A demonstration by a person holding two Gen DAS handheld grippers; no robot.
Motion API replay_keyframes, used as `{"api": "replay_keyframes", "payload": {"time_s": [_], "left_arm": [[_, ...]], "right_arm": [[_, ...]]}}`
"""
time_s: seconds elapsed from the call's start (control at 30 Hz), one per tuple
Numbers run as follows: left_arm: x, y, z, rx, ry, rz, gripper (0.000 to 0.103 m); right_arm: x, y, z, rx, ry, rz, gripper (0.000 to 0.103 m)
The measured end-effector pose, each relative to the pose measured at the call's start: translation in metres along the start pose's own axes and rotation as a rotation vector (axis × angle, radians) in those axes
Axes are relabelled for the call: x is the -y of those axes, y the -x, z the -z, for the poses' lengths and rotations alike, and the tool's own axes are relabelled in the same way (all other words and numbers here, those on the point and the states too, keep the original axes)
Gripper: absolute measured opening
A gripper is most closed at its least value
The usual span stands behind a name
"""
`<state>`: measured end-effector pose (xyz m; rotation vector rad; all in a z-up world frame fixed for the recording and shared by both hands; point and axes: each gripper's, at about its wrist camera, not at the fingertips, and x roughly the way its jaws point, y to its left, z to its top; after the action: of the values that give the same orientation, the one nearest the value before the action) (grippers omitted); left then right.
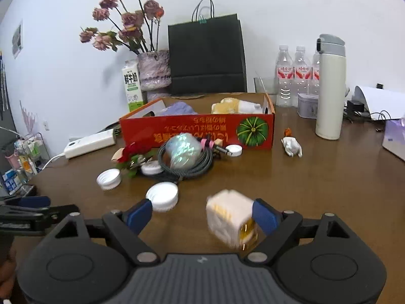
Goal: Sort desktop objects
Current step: 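Grasp the white plug adapter with the right tool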
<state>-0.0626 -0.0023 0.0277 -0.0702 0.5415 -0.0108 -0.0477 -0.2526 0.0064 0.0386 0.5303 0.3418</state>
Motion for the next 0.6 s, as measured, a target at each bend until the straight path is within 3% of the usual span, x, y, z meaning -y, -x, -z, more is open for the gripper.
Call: {"api": "replay_keyframes", "payload": {"time_s": [0.1, 0.27, 0.4, 0.6], "left_arm": [[0.007, 0.006, 0.004, 0.067, -0.037, -0.023, 0.103], [0.015, 0.008, 0.007, 0.075, -0.099, -0.003, 0.103], [0.014, 0.006, 0.006, 0.058, -0.09, -0.007, 0.103], [0.007, 0.001, -0.012, 0.071, -0.054, 0.12, 0.103]], "right_arm": [[-0.001, 0.006, 0.014, 0.0, -0.024, -0.013, 0.089], [0.004, 0.008, 0.021, 0.003, -0.082, -0.02, 0.089], [0.008, 0.006, 0.023, -0.003, -0.116, -0.012, 0.089], [-0.002, -0.003, 0.021, -0.073, -0.048, -0.043, 0.085]]}}
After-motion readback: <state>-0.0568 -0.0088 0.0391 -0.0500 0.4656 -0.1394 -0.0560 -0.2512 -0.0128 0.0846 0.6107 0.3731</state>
